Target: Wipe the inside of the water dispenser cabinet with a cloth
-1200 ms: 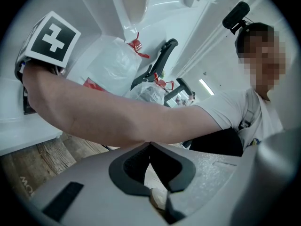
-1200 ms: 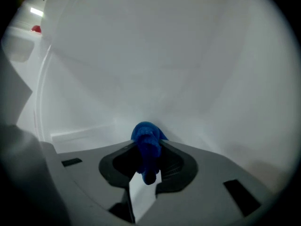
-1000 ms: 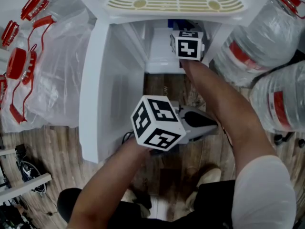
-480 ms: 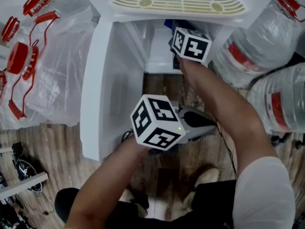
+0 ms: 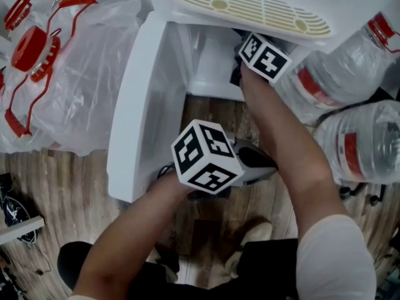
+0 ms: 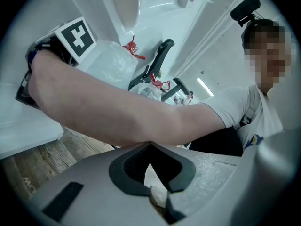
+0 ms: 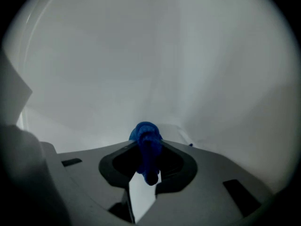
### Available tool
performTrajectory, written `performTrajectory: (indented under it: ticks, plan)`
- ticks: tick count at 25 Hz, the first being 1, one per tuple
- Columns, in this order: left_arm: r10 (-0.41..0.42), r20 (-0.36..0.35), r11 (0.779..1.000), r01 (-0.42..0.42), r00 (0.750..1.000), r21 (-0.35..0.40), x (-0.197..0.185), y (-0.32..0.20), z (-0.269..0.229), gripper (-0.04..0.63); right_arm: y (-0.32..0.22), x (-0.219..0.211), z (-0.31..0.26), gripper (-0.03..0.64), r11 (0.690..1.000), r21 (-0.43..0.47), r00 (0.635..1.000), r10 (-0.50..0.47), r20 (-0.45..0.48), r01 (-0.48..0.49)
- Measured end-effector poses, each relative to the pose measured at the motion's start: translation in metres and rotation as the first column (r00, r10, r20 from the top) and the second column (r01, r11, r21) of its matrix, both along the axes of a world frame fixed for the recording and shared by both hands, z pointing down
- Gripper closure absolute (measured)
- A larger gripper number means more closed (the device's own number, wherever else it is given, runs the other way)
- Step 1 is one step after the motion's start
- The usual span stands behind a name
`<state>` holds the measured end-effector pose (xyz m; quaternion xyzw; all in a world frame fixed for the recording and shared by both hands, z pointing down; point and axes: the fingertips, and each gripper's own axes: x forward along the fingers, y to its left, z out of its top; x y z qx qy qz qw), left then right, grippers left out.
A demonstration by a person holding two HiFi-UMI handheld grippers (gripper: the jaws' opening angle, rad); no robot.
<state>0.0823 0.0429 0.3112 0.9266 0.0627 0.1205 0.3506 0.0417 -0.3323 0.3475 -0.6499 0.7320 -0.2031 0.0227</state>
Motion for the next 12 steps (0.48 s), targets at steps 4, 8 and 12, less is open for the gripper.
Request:
performTrajectory:
  ticks: [4, 8, 12]
  plan:
    - [-0.016, 0.019, 1.000, 0.016, 1.000, -0.007, -0.006, 0.003, 0.006, 0.595, -0.002, -0.004, 0.027, 0.538, 0.998, -0.061, 1.000, 0.014, 0.004, -0.014]
    - [-0.029, 0.031, 1.000, 0.030, 0.999, -0.005, -0.011, 0.003, 0.008, 0.595, -0.002, 0.003, 0.057, 0.538, 0.988, -0.145, 0.997, 0.057, 0.056, -0.048]
    - [-0.022, 0.031, 1.000, 0.023, 0.999, -0.008, -0.010, 0.006, 0.009, 0.595, -0.002, 0.008, 0.071, 0.537, 0.979, -0.192, 0.986, 0.092, 0.137, -0.064]
